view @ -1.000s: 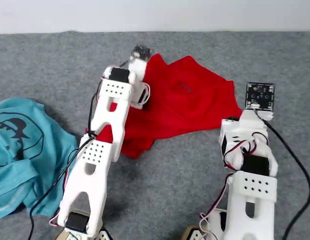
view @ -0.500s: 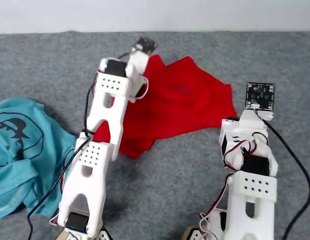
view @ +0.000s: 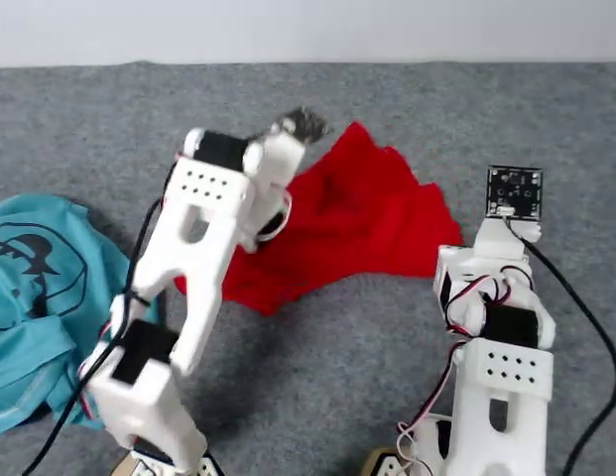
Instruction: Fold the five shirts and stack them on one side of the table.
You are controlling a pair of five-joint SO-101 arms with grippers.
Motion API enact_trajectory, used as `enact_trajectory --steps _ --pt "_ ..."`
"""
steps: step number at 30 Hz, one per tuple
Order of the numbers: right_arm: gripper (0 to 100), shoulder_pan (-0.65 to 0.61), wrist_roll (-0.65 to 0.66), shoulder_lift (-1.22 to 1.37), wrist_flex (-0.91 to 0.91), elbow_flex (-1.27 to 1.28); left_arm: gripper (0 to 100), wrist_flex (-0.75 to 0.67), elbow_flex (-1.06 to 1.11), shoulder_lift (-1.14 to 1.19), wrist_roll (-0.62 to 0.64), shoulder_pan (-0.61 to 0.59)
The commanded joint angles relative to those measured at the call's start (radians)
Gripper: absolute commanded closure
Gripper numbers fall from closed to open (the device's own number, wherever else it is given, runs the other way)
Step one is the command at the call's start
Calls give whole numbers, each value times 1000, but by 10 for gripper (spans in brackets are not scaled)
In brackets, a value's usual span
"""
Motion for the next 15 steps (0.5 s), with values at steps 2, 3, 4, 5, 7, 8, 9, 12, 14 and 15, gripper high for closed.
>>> enact_trajectory --steps 2,3,4,5,7,8,9,12,14,15 --pt "991 1 9 2 30 -63 996 31 239 -126 -26 9" --pt "991 1 9 2 30 -63 996 29 274 -126 -26 8" --pt "991 1 9 2 30 -63 995 23 305 -126 -32 5" --pt "991 1 9 2 30 -63 995 15 326 -126 -37 3" --pt "991 1 9 2 24 -63 992 12 344 -126 -37 3" --pt "990 1 9 2 21 -63 979 15 344 -126 -37 3" --pt "989 1 9 2 12 -63 957 15 343 -133 -35 5" --pt "916 1 8 19 -12 -64 875 20 325 -138 -12 8" --pt "820 1 2 54 -2 -92 848 26 288 -138 34 8" --pt "782 1 2 79 10 -117 844 26 266 -141 49 6"
